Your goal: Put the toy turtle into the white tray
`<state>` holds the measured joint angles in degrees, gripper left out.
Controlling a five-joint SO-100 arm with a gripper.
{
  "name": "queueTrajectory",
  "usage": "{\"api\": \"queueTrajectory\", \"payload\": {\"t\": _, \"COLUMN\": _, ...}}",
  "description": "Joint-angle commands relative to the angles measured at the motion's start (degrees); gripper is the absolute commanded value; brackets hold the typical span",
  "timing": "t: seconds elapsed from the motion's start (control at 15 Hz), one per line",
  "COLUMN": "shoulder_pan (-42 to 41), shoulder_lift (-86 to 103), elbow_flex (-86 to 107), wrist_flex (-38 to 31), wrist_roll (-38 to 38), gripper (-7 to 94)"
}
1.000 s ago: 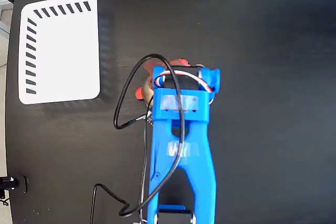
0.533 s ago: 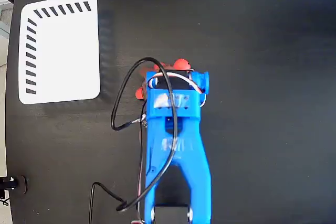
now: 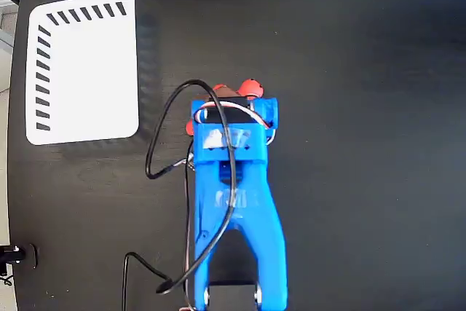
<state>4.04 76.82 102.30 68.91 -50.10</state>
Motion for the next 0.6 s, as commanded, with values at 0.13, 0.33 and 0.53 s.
{"api": "queueTrajectory", "payload": {"t": 0.13, "shoulder_pan": 0.79, "shoulder_lift": 5.27, "elbow_flex": -4.66, "wrist_flex": 5.36, "wrist_roll": 2.11, "gripper": 0}}
{"api": "queueTrajectory", "payload": {"t": 0.33, "shoulder_pan": 0.53, "shoulder_lift": 10.63, "elbow_flex": -13.27, "wrist_flex": 14.68, "wrist_roll": 4.31, "gripper": 0}}
{"api": "queueTrajectory", "payload": {"t": 0.53, "shoulder_pan": -3.16, "shoulder_lift": 15.29, "elbow_flex": -24.96, "wrist_flex": 22.24, "wrist_roll": 9.05, "gripper": 0}}
